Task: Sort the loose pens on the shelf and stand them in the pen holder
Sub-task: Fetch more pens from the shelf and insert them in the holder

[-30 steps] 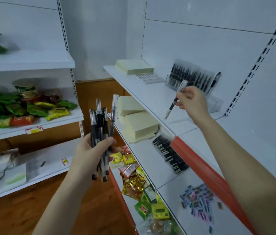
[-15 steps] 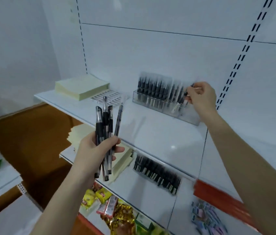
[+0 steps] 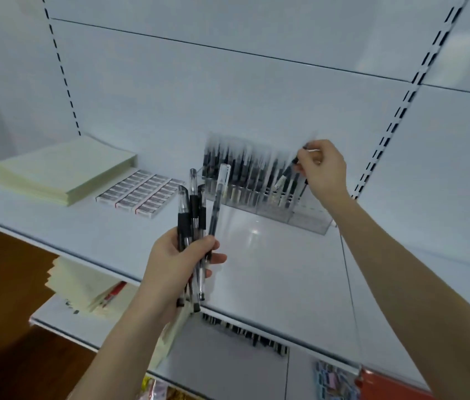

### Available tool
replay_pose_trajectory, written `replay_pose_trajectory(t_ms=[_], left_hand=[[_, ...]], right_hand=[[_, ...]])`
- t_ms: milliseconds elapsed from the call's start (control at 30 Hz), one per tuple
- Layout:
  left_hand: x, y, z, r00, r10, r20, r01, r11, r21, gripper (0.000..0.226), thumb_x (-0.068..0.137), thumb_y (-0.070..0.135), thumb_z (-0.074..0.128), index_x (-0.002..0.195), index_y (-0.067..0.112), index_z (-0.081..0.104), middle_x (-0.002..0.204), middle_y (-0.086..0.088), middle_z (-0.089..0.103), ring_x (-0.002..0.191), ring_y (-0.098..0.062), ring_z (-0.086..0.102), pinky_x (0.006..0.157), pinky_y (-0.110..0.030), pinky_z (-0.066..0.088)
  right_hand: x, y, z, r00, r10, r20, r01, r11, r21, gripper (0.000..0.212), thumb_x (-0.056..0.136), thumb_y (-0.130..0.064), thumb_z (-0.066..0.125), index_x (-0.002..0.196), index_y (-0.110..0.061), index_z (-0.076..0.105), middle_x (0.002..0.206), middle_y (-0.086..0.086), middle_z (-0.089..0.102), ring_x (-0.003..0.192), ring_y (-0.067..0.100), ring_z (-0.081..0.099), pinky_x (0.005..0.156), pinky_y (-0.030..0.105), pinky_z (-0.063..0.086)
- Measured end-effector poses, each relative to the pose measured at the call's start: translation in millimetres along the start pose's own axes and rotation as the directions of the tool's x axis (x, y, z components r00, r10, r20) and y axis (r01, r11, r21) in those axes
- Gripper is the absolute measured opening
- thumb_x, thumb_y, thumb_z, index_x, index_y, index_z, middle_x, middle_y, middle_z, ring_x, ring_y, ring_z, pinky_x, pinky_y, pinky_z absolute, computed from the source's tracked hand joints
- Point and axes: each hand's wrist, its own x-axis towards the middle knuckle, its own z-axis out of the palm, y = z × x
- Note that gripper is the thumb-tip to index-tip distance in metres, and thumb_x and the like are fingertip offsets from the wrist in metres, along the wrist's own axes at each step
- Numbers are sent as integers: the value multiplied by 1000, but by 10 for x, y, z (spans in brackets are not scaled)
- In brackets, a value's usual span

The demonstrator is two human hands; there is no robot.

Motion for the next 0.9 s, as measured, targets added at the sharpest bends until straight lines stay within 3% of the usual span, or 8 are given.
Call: replay_pose_trajectory(t_ms=[100,200,267,400,600,733,800,900], left_hand=[[164,37,37,1000,16,6,-16,1000,17,3,85,9,60,88,8,60,81,-6,71,67,-17,72,52,-25,48],[303,44,68,1000,27,9,-27,999,17,4,85,9,60,89,8,60,80,-5,71,68,-16,72,50,-22,48],[369,35,83,999,33,16,-33,999,5,4,85,9,60,89,7,59,80,-5,71,67,-17,72,47,-20,48],[477,16,112,999,32,33,-32,999,-7,4,85,8,60,90,8,59,82,-5,71,71,-18,72,48,-19,48],[626,33,154,996,27,82,-23,998,-51,2,85,7,60,86,9,60,76,-1,73,70,-17,72,46,-18,48],[724,59,231,986,20,163,-8,997,-74,3,85,6,59,85,9,61,72,1,73,68,-15,72,46,-18,49],[776,77,289,977,13,212,-1,998,-55,4,85,6,59,86,9,62,72,1,73,68,-14,72,47,-19,50],[839,113,373,955,3,295,1,1000,-14,5,85,8,59,89,10,63,74,2,74,70,-15,72,48,-19,50]], right_hand=[[125,59,135,999,-34,36,35,999,-22,14,91,-12,54,104,-6,55,91,15,61,81,24,64,77,30,57],[215,137,223,992,-64,112,72,995,-70,10,91,-14,53,100,-10,54,81,3,58,82,23,64,82,40,55],[254,192,275,984,-74,165,94,989,-116,5,91,-15,53,96,-13,53,84,7,60,87,28,64,83,44,53],[241,305,420,966,-11,258,77,966,-247,6,92,-16,52,91,-11,52,79,5,56,87,31,64,80,39,53],[188,264,390,972,32,231,41,952,-304,21,88,-24,60,96,-5,62,87,6,62,84,20,62,77,29,48],[-42,-12,239,991,8,136,-14,999,43,12,88,-23,60,84,-12,63,75,1,68,69,12,67,70,27,57],[-144,-186,207,974,50,221,-93,978,188,13,88,-23,60,89,-10,64,75,1,69,66,8,68,65,24,57],[-215,-324,221,938,101,331,-171,967,190,15,85,-22,63,94,-10,64,75,0,70,65,8,68,63,23,58]])
